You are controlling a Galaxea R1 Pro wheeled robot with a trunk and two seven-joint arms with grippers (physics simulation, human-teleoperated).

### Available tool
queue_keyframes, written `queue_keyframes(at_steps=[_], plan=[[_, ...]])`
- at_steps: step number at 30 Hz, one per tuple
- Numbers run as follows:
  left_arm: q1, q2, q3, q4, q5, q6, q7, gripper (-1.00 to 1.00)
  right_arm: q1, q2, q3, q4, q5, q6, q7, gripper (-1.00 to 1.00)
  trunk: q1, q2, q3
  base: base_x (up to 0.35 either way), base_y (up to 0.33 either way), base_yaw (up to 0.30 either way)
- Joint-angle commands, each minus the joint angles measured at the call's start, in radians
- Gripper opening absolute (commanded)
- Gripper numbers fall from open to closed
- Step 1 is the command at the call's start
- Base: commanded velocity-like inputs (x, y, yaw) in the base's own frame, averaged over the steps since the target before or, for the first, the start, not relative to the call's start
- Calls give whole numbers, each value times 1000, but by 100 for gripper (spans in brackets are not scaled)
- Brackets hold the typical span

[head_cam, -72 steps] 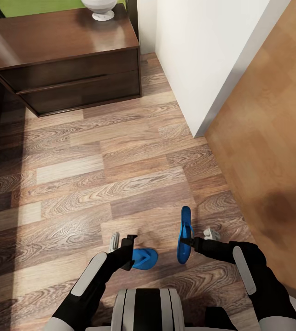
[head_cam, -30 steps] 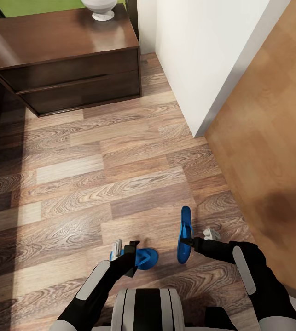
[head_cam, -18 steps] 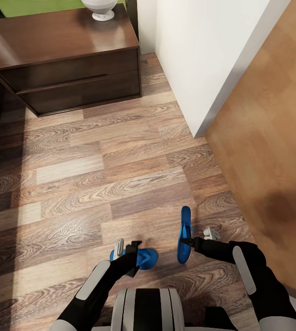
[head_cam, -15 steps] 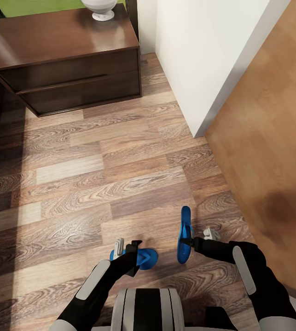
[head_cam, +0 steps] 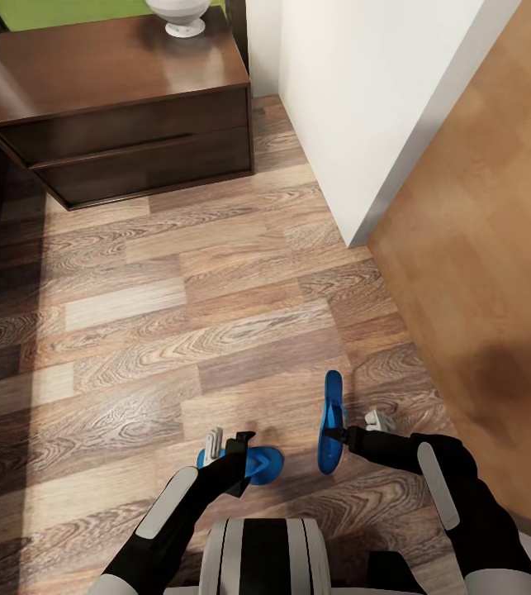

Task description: In the bedroom, move the book from the bed onto either nightstand, and place the two sandals side by side next to the bed.

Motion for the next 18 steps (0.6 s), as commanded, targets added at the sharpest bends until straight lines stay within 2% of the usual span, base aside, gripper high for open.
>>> queue_keyframes(at_steps=[1, 9, 18], plan=[[0, 0, 0, -1, 4, 1, 5, 100, 0, 0, -2, 0, 6, 4, 9, -100, 0, 0, -4, 0, 0, 0], [0, 0, 0, -1, 4, 1, 6, 100, 0, 0, -2, -1, 6, 4, 9, -100, 4, -2, -35, 0, 0, 0], [0, 1, 0, -13, 4, 2, 7, 100, 0, 0, -1, -5, 6, 4, 9, -100, 4, -2, -35, 0, 0, 0]])
